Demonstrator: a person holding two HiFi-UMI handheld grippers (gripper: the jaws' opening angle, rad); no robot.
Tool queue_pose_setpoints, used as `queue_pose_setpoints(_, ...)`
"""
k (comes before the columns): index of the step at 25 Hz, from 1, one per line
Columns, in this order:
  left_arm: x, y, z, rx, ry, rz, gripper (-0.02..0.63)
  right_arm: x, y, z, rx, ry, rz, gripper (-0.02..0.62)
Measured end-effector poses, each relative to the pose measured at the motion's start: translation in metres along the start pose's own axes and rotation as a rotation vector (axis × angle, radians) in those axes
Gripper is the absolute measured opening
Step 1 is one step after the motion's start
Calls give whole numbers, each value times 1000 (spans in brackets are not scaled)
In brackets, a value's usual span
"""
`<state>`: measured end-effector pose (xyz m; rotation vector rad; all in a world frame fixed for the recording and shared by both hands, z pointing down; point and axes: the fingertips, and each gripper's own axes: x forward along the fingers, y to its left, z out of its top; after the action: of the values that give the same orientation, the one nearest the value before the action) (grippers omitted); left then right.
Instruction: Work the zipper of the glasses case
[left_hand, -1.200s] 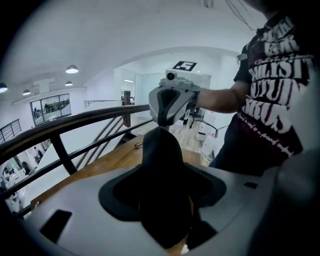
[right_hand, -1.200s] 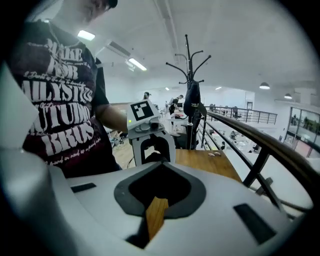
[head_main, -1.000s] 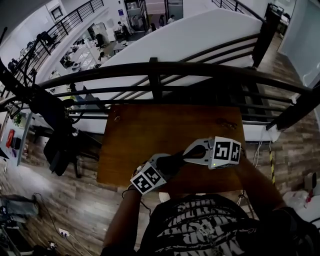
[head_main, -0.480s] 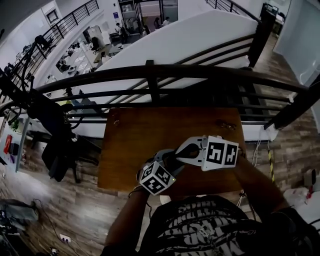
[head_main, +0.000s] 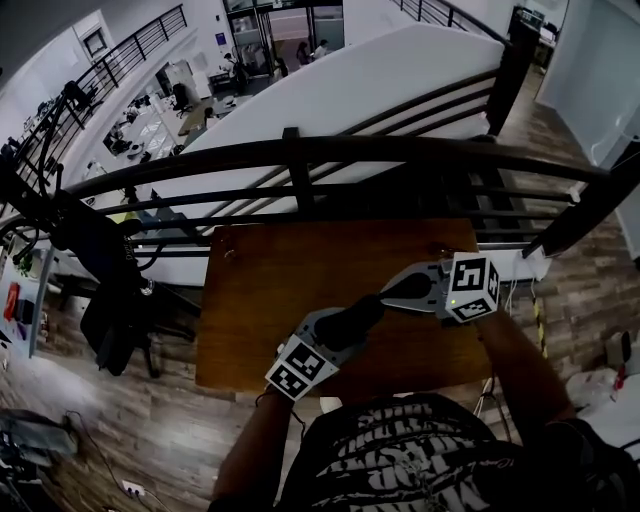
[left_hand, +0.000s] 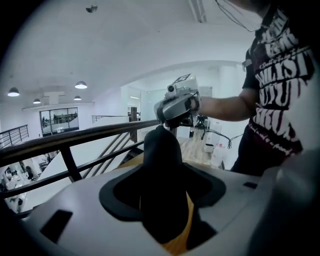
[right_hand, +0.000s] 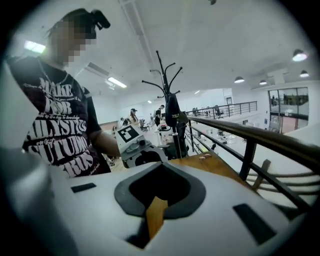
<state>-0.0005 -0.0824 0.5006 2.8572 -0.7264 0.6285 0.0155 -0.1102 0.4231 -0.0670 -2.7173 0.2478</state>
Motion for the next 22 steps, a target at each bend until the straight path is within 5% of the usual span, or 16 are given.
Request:
queue_pose_setpoints(6, 16, -4, -41, -64, 84, -67, 250, 12, -15, -46, 170, -29, -36, -2)
queue_pose_setpoints(12, 68, -9, -127, -231, 277, -210, 255, 36, -45, -152, 431, 40, -201, -2)
queue_pose_setpoints(16, 100, 1, -161, -185, 360, -170, 256, 39, -70, -216, 636, -18, -361, -2)
queue_pose_setpoints(22, 136, 10, -212, -150, 468, -76, 264, 49, -85, -262, 601, 60, -499, -2)
